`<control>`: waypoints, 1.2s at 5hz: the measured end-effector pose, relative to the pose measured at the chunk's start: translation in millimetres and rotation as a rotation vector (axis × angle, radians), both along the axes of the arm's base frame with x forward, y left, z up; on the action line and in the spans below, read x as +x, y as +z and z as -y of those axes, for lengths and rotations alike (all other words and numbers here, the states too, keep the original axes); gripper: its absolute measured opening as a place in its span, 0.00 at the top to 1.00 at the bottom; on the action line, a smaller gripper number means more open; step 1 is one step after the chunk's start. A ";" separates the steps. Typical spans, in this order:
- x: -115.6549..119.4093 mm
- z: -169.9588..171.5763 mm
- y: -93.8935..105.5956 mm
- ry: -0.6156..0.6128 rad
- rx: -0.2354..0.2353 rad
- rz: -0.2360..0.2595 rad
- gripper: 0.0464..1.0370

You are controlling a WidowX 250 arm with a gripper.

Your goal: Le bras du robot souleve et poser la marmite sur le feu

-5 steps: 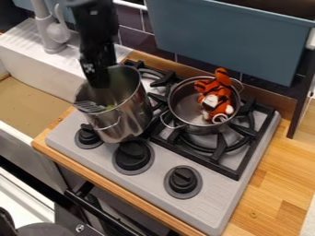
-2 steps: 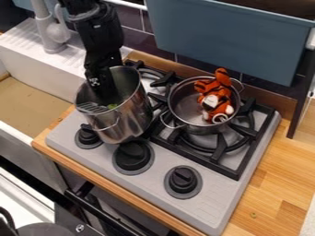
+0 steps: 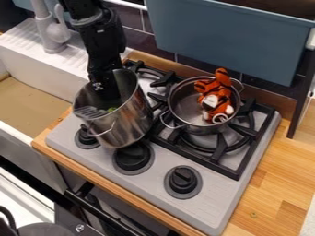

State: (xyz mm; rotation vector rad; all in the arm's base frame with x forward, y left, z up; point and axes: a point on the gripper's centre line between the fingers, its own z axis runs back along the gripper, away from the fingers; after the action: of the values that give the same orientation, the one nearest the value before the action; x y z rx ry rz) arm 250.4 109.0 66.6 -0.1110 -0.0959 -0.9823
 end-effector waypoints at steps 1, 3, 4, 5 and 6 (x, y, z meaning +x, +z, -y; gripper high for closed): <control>4.8 -2.5 8.0 0.029 0.015 -0.016 0.63; 19.9 -11.5 9.7 0.112 0.071 -0.034 0.98; 25.5 -13.4 7.4 0.129 0.107 -0.035 0.99; 32.2 -19.8 10.1 0.166 0.130 -0.027 0.99; 49.3 -30.4 15.4 0.216 0.145 -0.022 0.99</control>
State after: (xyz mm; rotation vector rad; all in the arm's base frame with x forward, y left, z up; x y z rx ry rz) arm 299.6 139.4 82.1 0.0215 -0.0162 -0.7698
